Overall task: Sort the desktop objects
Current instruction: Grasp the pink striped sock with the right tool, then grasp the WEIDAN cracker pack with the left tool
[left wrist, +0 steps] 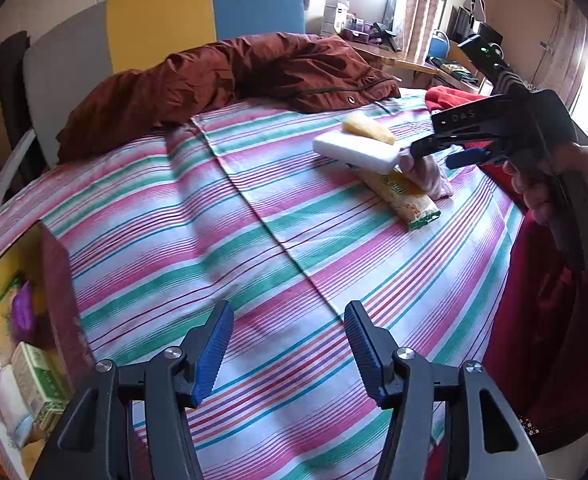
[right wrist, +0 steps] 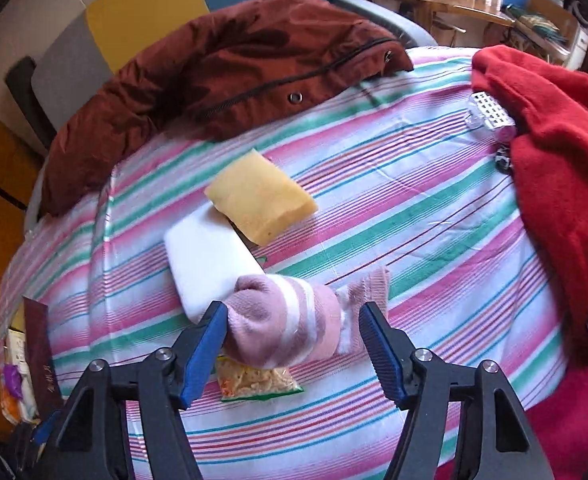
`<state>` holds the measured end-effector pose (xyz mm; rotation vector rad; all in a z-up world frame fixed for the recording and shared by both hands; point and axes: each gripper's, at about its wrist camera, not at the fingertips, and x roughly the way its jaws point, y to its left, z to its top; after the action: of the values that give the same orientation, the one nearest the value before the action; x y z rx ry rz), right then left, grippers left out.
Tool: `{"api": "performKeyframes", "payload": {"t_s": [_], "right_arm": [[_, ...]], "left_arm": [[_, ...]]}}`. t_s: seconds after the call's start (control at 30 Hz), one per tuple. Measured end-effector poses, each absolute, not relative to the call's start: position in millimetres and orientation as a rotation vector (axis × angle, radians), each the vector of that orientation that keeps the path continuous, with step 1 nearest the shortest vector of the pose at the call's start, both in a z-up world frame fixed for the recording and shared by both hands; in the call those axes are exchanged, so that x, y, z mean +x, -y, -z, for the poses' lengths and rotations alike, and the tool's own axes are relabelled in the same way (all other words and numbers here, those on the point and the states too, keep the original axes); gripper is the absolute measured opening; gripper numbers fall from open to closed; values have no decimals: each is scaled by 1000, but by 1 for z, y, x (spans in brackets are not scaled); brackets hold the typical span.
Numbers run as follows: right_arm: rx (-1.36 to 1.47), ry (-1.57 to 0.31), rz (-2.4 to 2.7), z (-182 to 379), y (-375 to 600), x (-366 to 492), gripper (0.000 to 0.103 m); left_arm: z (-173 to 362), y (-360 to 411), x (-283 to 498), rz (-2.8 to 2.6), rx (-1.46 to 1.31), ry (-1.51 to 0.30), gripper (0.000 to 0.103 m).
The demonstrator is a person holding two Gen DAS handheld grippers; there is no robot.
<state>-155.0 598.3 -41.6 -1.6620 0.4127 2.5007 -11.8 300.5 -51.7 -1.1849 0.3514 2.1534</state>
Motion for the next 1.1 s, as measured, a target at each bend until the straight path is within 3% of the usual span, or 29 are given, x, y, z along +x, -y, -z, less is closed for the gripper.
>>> {"api": "performKeyframes", "payload": {"t_s": [0.37, 0.63, 1.1], "right_arm": [[-1810, -417, -2456, 65, -593, -169, 60], [-1785, -287, -2492, 56, -583, -163, 34], [-1446, -322, -2541, 10, -609, -151, 34]], "left_arm": [[65, -331, -19, -2088, -1229, -349, 58], [71, -357, -26, -2029, -1252, -309, 58], [75, -453, -52, -1978, -1242, -286, 58]]}}
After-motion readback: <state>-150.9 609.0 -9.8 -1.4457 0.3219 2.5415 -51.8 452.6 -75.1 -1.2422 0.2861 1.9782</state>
